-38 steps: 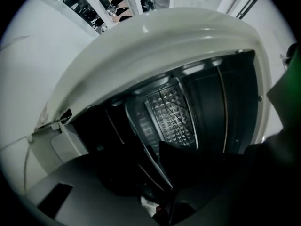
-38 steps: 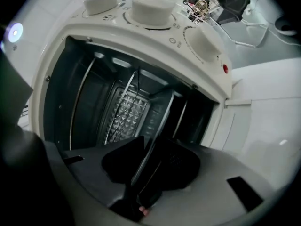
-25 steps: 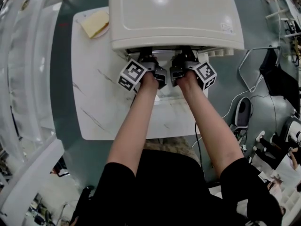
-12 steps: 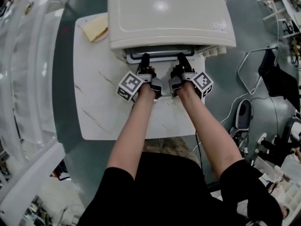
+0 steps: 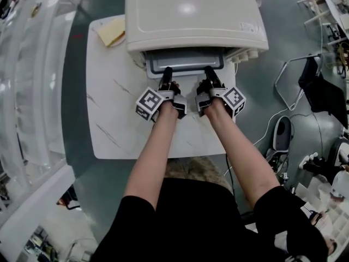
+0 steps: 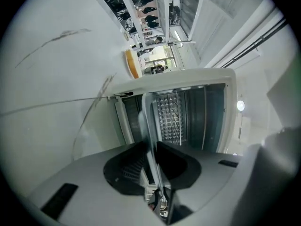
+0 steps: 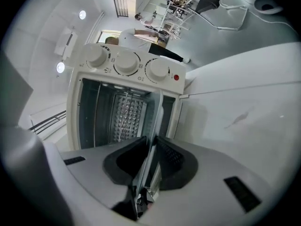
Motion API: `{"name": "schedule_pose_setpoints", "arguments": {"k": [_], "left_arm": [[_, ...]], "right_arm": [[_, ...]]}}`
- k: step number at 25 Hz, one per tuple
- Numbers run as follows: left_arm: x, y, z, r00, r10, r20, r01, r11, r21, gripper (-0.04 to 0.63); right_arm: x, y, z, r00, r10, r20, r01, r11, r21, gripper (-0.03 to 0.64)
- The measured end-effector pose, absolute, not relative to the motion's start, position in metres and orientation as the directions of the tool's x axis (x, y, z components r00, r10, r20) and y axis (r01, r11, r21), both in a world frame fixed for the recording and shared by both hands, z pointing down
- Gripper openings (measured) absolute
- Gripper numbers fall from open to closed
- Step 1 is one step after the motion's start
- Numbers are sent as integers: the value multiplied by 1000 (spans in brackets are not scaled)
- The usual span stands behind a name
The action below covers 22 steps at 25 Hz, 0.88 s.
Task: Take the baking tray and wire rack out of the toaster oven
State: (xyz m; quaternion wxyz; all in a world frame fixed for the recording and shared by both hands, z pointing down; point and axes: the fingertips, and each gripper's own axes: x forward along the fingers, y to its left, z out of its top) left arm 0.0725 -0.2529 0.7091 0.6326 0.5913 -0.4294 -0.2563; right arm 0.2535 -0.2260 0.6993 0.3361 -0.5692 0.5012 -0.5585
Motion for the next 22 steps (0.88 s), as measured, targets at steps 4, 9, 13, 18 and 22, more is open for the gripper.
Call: {"name": "schedule_pose_setpoints", "arguments": {"k": [4, 9, 13, 18, 22], "left_arm": [[74, -236, 706, 500, -834, 234, -178, 166, 970, 94], [71, -223, 704, 496, -839, 224, -167, 161, 973, 94], [71, -209, 701, 493, -841, 225, -166, 163, 973, 95], [68, -188, 698, 484, -844, 230, -165, 171, 971, 95], [66, -170, 695, 482, -845, 232, -163, 174, 971, 95]], "right_arm": [[255, -211, 696, -130, -946, 296, -195, -269, -943, 83], [253, -197, 695, -132, -938, 320, -186, -294, -937, 80], [253, -183, 692, -134, -938, 321, -174, -296, -939, 78], [250, -163, 688, -135, -937, 322, -161, -300, -940, 78], [249, -145, 685, -144, -937, 317, -162, -294, -942, 80]]}}
